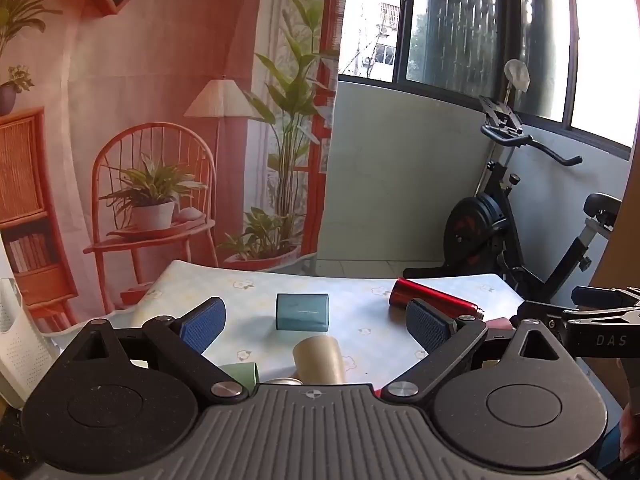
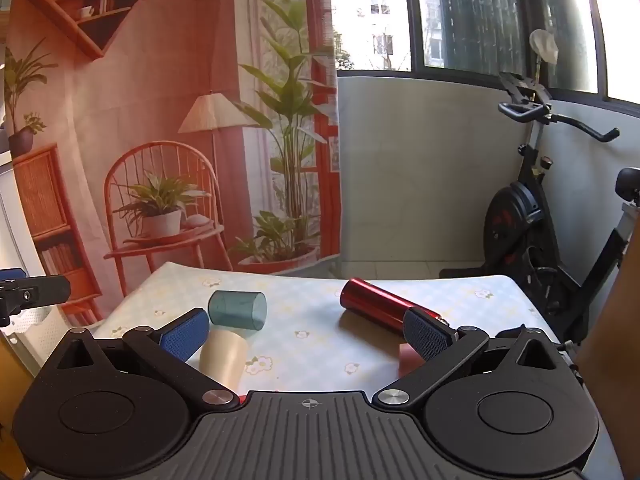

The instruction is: Flip cup upright

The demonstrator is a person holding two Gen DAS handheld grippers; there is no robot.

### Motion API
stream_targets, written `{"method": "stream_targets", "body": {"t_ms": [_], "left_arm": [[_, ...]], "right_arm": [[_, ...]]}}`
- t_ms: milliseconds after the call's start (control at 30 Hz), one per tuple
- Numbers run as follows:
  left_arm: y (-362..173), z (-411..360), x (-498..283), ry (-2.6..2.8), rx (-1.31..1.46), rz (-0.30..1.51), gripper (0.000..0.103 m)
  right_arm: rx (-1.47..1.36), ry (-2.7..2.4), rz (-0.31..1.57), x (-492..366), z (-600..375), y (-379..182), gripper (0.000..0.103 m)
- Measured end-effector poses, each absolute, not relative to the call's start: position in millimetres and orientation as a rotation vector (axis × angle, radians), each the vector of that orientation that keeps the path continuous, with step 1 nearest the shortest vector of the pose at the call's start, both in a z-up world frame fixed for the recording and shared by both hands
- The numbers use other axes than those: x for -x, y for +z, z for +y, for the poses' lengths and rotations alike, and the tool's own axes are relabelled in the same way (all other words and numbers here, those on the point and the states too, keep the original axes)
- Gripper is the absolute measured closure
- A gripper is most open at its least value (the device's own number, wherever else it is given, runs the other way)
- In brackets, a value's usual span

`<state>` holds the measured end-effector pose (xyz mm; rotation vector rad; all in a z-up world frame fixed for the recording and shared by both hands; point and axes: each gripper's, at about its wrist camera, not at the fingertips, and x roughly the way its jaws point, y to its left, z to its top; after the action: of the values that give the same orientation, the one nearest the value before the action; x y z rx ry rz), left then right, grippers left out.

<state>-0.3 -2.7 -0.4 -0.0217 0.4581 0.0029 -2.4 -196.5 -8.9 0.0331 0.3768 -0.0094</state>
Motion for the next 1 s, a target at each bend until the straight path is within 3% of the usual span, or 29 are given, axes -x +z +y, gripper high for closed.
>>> {"method": "stream_targets", "body": {"t_ms": [1000], "left_arm": [[4.8,1.4,3.3,-0.021,0.029,0.430,0.005]], "right_arm": [[-0.036,-0.010,0.379,3.3,-193.6,-9.2,0.000]]}}
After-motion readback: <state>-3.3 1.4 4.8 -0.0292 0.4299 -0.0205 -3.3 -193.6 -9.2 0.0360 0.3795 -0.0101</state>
